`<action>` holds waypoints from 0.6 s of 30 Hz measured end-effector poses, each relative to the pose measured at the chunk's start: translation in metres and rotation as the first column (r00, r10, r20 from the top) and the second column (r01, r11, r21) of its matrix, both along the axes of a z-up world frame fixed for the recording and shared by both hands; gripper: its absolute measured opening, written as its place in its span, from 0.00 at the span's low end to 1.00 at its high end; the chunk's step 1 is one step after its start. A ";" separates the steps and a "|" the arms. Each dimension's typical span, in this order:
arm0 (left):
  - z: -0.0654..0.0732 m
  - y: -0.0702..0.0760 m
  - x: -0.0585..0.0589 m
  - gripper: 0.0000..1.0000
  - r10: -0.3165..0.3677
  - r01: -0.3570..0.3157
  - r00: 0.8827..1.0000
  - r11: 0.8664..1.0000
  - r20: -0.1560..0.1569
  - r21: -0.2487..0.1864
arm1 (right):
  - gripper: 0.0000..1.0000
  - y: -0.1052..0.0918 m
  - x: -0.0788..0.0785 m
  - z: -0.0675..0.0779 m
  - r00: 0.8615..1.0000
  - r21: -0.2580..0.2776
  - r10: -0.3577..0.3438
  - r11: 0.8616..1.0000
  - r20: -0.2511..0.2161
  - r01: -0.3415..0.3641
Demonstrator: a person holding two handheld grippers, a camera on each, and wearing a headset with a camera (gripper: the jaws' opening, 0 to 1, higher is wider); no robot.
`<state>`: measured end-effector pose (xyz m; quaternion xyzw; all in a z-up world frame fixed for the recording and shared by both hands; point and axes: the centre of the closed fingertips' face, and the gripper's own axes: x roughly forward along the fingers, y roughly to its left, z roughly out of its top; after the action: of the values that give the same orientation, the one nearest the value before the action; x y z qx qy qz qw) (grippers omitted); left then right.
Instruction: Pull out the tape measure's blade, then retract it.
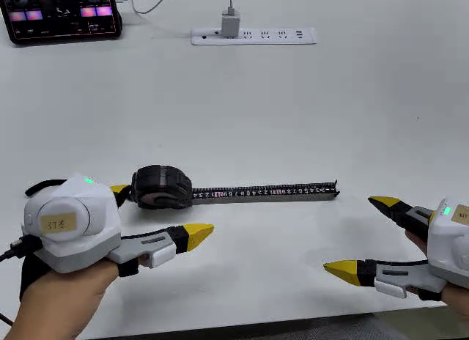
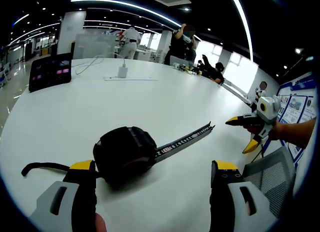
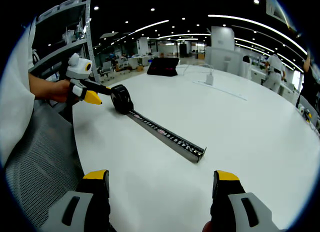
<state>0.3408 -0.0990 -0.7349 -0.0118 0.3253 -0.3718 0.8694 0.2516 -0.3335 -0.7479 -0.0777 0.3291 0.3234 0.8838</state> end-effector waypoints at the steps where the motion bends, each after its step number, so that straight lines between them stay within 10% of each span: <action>1: 0.000 -0.001 0.000 0.93 0.005 -0.005 1.000 1.000 0.003 0.002 | 0.83 0.000 0.000 -0.001 1.000 -0.001 0.002 1.000 -0.001 -0.002; 18: -0.003 -0.001 0.012 0.86 0.144 -0.144 0.990 0.990 -0.013 0.005 | 0.63 -0.004 0.015 -0.002 0.998 -0.018 0.064 0.998 -0.006 -0.064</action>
<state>0.3524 -0.1002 -0.7380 -0.0359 0.3302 -0.3075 0.8917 0.2666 -0.3375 -0.7500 -0.0953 0.3314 0.3489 0.8714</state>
